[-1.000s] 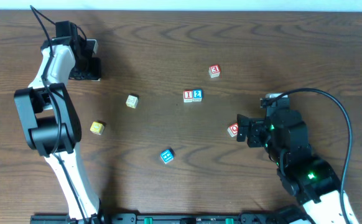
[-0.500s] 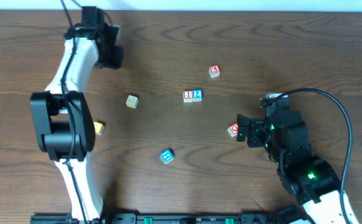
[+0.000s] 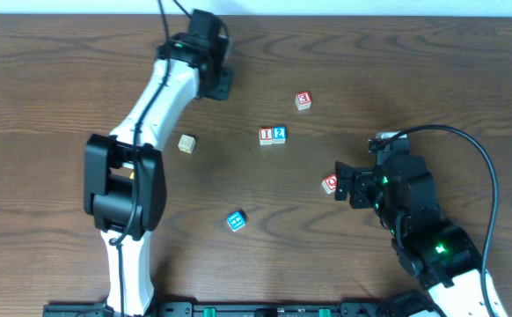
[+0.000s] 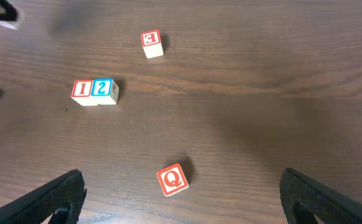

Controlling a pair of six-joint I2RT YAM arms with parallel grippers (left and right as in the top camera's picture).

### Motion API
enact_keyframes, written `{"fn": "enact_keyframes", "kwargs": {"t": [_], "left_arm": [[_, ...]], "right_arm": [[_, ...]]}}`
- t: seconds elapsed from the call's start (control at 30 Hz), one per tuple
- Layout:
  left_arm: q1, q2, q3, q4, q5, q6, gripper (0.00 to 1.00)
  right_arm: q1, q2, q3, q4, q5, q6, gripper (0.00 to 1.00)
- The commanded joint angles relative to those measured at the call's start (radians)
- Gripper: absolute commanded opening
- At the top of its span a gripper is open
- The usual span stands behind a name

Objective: Spell out Ai2
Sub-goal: 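Carry the 'A' block right toward the left side of the 'I' block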

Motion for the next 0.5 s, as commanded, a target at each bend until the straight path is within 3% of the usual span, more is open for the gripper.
{"fn": "enact_keyframes", "kwargs": {"t": [0.0,0.23,0.47], "left_arm": [[-0.042,-0.019,0.018,-0.003,-0.01,-0.098,0.06],[-0.117,-0.019,0.014,-0.029,-0.06,-0.189,0.06],[-0.132,-0.019,-0.001,-0.051,-0.059,-0.195,0.06]], "right_arm": [[-0.007,-0.002,-0.005,-0.002,0.0,0.013,0.99],[-0.007,-0.002,-0.005,-0.002,0.0,0.013,0.99],[-0.007,-0.002,-0.005,-0.002,0.0,0.013,0.99]]}}
